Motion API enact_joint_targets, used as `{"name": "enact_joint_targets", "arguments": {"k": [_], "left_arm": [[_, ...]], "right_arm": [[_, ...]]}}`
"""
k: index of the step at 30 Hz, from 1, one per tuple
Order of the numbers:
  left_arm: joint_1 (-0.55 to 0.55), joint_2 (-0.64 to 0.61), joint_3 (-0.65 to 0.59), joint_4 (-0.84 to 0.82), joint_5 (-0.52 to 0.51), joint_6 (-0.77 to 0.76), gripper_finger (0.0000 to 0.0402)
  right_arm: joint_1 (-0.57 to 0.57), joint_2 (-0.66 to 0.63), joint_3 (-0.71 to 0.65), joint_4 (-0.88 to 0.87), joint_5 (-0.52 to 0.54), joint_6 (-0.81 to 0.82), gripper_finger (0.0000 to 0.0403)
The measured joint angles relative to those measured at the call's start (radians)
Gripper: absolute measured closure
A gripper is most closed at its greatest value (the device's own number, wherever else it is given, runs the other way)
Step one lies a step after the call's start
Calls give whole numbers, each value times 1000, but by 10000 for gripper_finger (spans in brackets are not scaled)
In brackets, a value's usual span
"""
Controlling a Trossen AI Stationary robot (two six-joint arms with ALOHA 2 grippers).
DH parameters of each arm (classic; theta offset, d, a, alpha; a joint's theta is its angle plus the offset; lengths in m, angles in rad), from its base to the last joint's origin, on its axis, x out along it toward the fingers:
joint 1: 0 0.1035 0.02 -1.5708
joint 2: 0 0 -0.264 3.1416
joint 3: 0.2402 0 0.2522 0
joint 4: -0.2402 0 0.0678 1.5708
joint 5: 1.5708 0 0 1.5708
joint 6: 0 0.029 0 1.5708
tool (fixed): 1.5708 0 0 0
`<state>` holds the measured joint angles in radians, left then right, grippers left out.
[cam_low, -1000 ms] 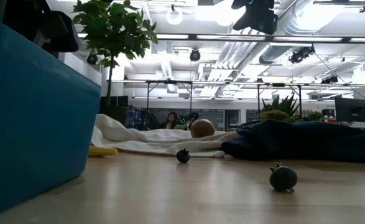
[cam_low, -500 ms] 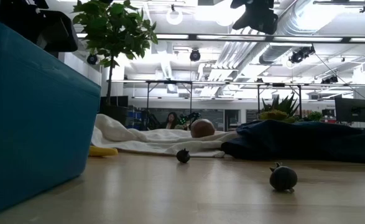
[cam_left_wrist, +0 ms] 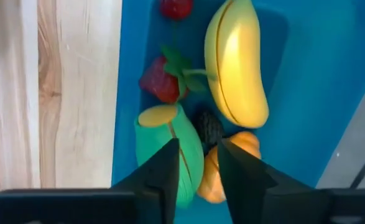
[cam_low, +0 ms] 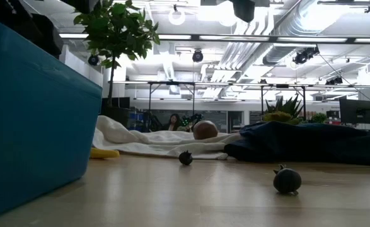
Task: Pick and placing Produce into tupperware
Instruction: Put the kiwi into the bin
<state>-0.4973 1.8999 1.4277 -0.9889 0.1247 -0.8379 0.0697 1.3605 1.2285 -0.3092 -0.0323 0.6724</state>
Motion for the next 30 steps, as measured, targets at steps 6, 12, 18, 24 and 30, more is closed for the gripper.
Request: {"name": "enact_joint_targets", "arguments": {"k": [6, 12, 18, 24, 30], "left_arm": [[0, -31, 0, -11, 24, -12, 374], [0, -139, 0, -33, -88, -65, 390], [0, -254, 0, -82, -227, -112, 396], [0, -357, 0, -183, -328, -136, 395], [0, -475, 0, -325, -430, -107, 399]], "right_arm": [[-18, 0, 0, 25, -30, -24, 224], [-18, 0, 0, 28, -30, -29, 224], [-18, 0, 2, 64, -19, -33, 232], [-3, 1, 107, -74, 108, -12, 269], [31, 36, 325, -432, 288, 39, 313]]}}
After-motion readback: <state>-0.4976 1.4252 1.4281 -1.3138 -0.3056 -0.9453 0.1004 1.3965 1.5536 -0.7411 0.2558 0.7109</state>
